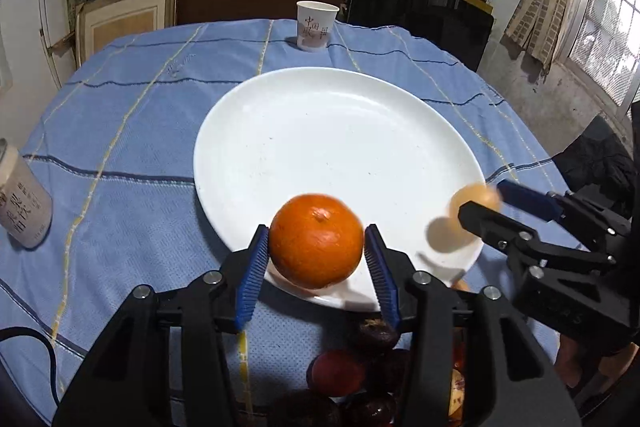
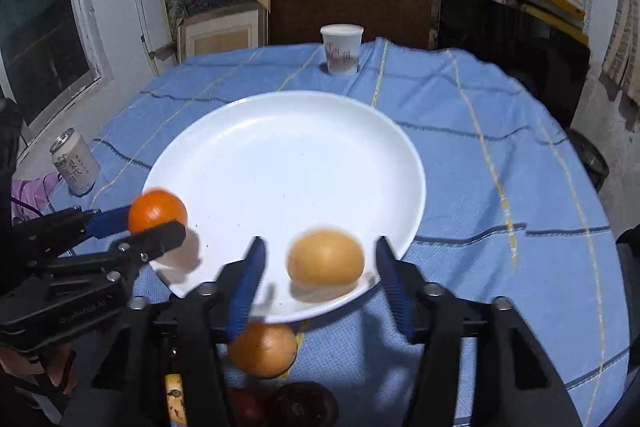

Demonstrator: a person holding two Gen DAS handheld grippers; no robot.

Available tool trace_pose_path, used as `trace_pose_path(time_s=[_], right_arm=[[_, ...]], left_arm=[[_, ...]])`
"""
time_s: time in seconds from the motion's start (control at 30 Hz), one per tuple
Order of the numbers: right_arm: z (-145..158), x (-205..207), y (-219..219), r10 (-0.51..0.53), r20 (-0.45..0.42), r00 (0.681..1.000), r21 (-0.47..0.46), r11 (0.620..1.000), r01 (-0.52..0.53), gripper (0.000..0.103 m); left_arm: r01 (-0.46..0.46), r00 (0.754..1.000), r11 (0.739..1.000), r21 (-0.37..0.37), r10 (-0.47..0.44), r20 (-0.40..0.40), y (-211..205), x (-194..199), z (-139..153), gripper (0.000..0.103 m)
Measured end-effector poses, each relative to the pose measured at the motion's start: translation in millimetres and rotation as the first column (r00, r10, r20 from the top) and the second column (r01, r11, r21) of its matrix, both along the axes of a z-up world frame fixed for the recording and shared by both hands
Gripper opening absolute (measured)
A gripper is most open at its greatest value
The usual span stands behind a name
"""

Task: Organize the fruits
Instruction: 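Carry both fruits onto the white plate and open both grippers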

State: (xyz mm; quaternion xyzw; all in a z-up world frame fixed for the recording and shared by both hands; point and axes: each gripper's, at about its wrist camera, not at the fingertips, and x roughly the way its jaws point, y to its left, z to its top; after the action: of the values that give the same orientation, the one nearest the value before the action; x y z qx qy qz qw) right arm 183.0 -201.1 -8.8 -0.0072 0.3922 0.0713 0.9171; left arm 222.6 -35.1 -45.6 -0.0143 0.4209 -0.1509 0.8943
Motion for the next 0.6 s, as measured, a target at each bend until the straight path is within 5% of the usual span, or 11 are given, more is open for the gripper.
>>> trace_pose_path(time_s=[0.07,0.1,0.3,0.6], right_arm=[[7,-9,2,0.009,0.027,1.000,-0.018,1.000,-0.008,0.064],[11,-16,1,0.010,0.038,0.999,-0.019,1.000,-0.009,0.064],[17,-73,-11,0.018,0.059,0.998,0.055,0.998,-0.021,0.067],[-26,-136,-35,-0.021,0.014,1.000,0.167,0.986,0.019,0.070]], left_arm=[[-0.025,0.999,1.000,-0.010,0.025,0.044,7,-9,9,0.075],[-0.040,0.996,0.999,-0.010,0.041,0.078,11,-15,15,0.077],[-0.026,0.992,1.000,-0.014,0.028,0.122,27,-65,27,0.079],[0.105,0.991,0.993,0.054,-0.109,0.081,30,-172,-6,0.080]])
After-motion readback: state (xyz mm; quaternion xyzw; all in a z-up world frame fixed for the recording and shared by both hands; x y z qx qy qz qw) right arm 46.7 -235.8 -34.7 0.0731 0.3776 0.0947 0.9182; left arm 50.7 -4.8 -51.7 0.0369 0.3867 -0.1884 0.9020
